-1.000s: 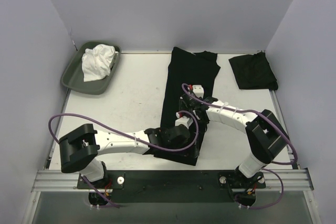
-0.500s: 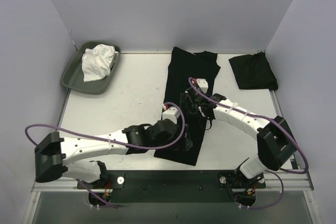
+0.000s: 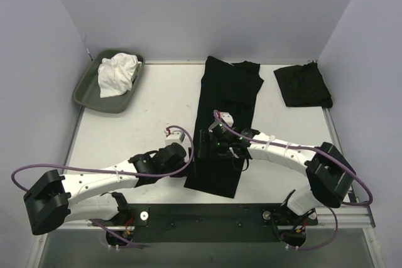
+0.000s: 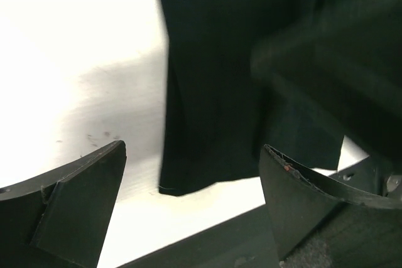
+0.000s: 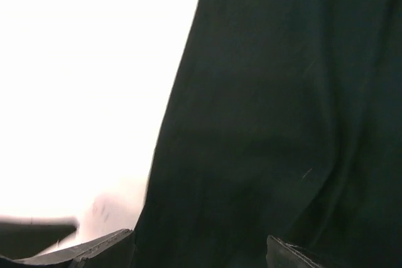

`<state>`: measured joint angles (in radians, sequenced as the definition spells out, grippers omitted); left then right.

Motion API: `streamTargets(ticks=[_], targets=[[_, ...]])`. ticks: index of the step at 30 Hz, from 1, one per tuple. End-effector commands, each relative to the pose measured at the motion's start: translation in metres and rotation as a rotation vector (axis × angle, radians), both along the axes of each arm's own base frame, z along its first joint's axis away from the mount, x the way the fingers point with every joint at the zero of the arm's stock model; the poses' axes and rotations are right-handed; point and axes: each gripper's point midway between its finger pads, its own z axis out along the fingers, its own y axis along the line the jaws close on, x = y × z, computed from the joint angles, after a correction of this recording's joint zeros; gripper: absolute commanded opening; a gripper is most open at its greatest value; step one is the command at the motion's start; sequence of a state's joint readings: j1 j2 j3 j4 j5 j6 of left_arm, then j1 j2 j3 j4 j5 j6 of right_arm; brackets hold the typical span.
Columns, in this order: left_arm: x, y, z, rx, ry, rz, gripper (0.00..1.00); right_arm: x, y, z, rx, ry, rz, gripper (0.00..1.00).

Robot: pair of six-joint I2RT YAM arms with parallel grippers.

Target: Fold and stack the t-shirts

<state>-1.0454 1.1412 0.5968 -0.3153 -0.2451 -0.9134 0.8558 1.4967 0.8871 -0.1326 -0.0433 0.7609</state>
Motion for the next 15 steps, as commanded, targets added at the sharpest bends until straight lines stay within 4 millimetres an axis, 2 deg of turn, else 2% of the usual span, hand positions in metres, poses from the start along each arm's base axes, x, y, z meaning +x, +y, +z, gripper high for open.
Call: streamTargets(ticks=[1,5,10,14,15], targets=[[0.014,-0.004,0.022,-0.112,-0.049,0.033,0.96,-0.022,0.017,0.017,0.075,-0.011,0.012,0.85],[0.014,-0.008,0.022,-0.13,-0.039,0.021,0.96,-0.041,0.018,0.02,0.058,-0.009,0.021,0.84],[0.01,-0.003,0.022,-0.138,-0.04,0.022,0.96,-0.053,-0.009,0.022,-0.001,-0.064,-0.06,0.83],[0.01,0.0,0.023,-0.141,-0.044,0.027,0.96,-0.065,-0.036,0.019,0.04,-0.075,-0.148,0.79],[0.01,0.0,0.023,-0.141,-0.043,0.026,0.96,-0.067,-0.037,0.019,0.065,-0.07,-0.176,0.79]])
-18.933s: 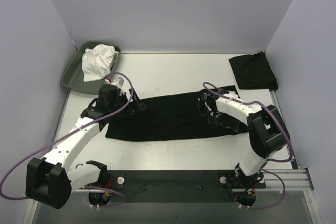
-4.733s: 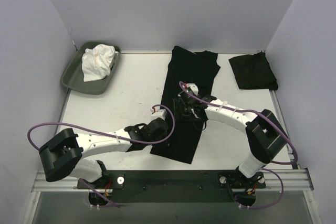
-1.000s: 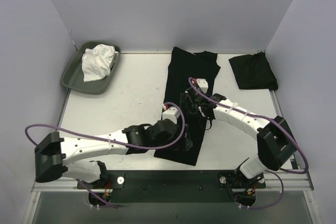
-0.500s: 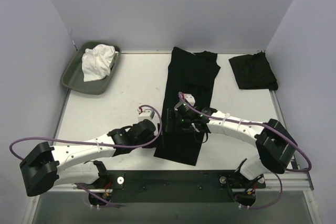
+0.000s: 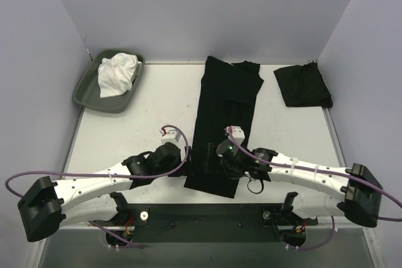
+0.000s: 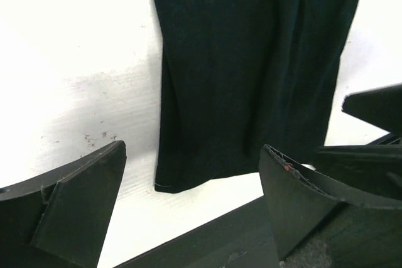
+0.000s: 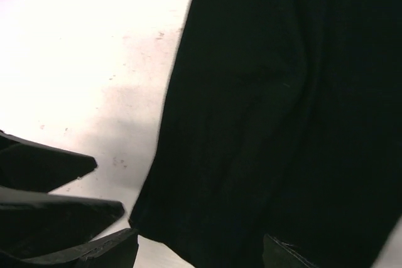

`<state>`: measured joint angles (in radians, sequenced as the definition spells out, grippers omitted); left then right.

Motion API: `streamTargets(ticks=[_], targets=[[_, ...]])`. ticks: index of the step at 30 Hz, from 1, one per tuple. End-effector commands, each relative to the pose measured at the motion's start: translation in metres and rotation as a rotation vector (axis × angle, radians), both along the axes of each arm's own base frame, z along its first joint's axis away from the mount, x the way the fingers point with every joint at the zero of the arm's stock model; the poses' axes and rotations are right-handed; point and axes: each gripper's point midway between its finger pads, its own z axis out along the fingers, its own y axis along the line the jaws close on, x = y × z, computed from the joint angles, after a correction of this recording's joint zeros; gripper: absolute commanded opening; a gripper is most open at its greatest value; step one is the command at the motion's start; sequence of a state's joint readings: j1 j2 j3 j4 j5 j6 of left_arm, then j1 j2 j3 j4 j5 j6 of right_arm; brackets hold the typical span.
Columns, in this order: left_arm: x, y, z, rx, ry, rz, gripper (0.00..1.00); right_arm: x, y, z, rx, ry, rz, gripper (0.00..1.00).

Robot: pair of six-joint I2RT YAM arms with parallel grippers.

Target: Fold and stack the t-shirts

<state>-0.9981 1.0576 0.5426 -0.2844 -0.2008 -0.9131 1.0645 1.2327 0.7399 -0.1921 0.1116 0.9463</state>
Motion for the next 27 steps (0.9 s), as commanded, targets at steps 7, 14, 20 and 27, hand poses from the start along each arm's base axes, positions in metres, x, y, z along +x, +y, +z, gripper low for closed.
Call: streamTargets(ticks=[7,14,20,27], targets=[[0.008,-0.002,0.018,-0.081,-0.045,0.026,0.96,-0.025,-0.028,-0.016,0.12,-0.002,-0.206,0.69],[0.011,0.009,0.018,-0.147,-0.046,0.068,0.96,-0.038,-0.022,-0.036,0.171,0.021,-0.236,0.47],[0.009,0.011,0.011,-0.147,-0.029,0.067,0.96,-0.037,-0.016,-0.044,0.195,0.012,-0.251,0.31],[0.009,0.011,0.01,-0.155,-0.026,0.069,0.96,-0.033,-0.019,-0.053,0.207,-0.008,-0.278,0.32]])
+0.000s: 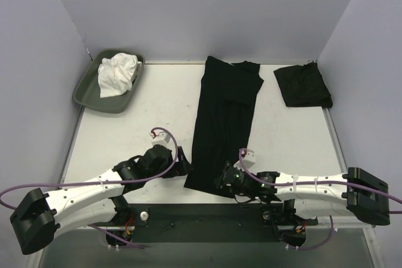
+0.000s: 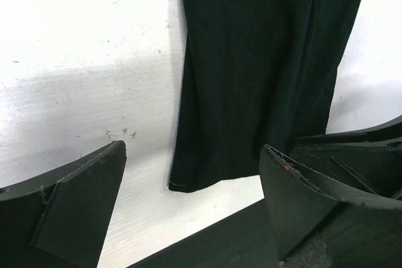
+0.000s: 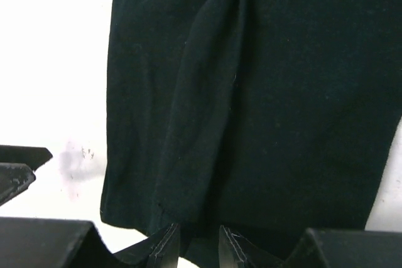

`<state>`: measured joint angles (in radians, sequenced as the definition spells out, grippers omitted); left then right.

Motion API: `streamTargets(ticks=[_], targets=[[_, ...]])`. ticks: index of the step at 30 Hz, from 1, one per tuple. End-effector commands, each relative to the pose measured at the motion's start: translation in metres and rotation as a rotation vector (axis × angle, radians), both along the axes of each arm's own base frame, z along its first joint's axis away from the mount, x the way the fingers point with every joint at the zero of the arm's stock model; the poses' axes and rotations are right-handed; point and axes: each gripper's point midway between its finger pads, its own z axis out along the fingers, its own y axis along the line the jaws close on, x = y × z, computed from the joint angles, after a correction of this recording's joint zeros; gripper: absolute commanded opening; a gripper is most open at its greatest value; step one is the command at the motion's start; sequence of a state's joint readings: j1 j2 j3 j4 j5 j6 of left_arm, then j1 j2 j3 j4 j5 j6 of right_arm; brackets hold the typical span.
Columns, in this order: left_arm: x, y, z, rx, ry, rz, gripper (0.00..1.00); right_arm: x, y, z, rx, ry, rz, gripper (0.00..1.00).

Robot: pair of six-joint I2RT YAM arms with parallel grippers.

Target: Fold and stack the t-shirts

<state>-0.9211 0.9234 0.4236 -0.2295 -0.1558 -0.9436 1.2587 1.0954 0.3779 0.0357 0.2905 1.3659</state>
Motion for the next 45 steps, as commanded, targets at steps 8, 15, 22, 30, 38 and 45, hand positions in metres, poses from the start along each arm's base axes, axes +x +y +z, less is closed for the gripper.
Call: streamTargets(ticks=[8,15,22,30,38,45], targets=[[0.006,-0.009,0.011,-0.058,-0.019,0.004,0.96,0.015,0.008,0.003,0.038,-0.067,-0.056,0.33],[0.005,-0.008,0.01,-0.059,-0.018,0.004,0.96,0.015,0.011,0.001,0.037,-0.066,-0.055,0.3],[0.005,-0.008,0.008,-0.058,-0.015,0.005,0.96,0.017,0.011,0.002,0.035,-0.072,-0.061,0.23],[0.003,-0.008,0.006,-0.06,-0.01,0.004,0.96,0.018,0.011,0.002,0.03,-0.078,-0.062,0.1],[0.003,-0.007,0.007,-0.062,-0.011,0.006,0.96,0.021,0.012,0.009,0.02,-0.097,-0.058,0.0],[0.002,-0.006,0.006,-0.062,-0.01,0.005,0.96,0.022,0.003,0.028,0.027,-0.142,-0.067,0.0]])
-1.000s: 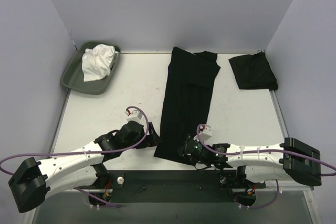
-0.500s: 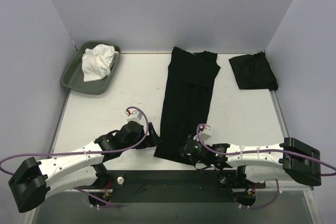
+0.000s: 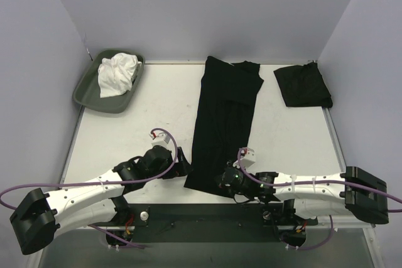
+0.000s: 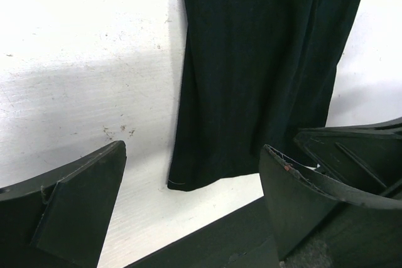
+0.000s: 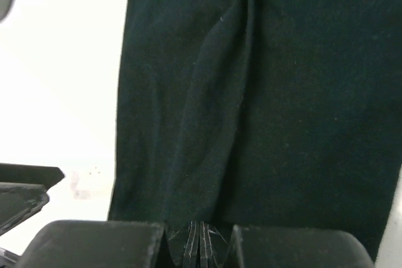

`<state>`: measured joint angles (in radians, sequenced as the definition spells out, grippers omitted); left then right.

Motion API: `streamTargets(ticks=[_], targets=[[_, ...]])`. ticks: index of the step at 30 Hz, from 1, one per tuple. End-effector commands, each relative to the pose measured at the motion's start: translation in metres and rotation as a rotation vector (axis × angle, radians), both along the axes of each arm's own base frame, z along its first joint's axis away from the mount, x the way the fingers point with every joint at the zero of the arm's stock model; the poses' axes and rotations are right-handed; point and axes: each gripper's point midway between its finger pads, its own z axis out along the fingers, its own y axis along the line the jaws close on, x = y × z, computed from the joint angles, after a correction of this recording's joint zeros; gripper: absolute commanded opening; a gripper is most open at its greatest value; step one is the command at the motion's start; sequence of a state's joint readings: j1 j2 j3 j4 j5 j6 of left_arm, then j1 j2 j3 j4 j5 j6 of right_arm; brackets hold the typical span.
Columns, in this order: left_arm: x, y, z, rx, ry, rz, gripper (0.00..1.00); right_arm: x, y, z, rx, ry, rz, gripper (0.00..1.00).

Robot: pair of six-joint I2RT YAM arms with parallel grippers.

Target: Fold and stack the t-shirts

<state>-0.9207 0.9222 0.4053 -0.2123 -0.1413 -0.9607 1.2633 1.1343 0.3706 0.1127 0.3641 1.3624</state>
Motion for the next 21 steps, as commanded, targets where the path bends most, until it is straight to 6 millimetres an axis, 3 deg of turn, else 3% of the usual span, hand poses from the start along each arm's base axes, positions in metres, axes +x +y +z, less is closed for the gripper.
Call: streamTargets(ticks=[1,7,10,11,14,21], targets=[[0.005,-0.005,0.01,-0.048,-0.028,0.004,0.96,0.005,-0.004,0.028,0.004,-0.082,-0.023,0.0],[0.006,-0.009,0.01,-0.054,-0.026,0.001,0.96,-0.004,-0.018,0.03,-0.025,-0.083,-0.011,0.0],[0.007,-0.011,0.01,-0.054,-0.025,-0.001,0.96,-0.008,-0.016,0.023,-0.033,-0.063,0.002,0.29],[0.008,-0.012,0.011,-0.057,-0.026,-0.004,0.96,-0.009,-0.015,0.02,-0.046,-0.055,0.007,0.44],[0.008,-0.013,0.011,-0.055,-0.026,-0.007,0.96,-0.01,-0.007,0.015,-0.051,-0.048,0.018,0.61],[0.008,-0.011,0.01,-0.044,-0.023,-0.005,0.96,-0.006,0.008,0.015,-0.068,-0.053,0.033,0.62]])
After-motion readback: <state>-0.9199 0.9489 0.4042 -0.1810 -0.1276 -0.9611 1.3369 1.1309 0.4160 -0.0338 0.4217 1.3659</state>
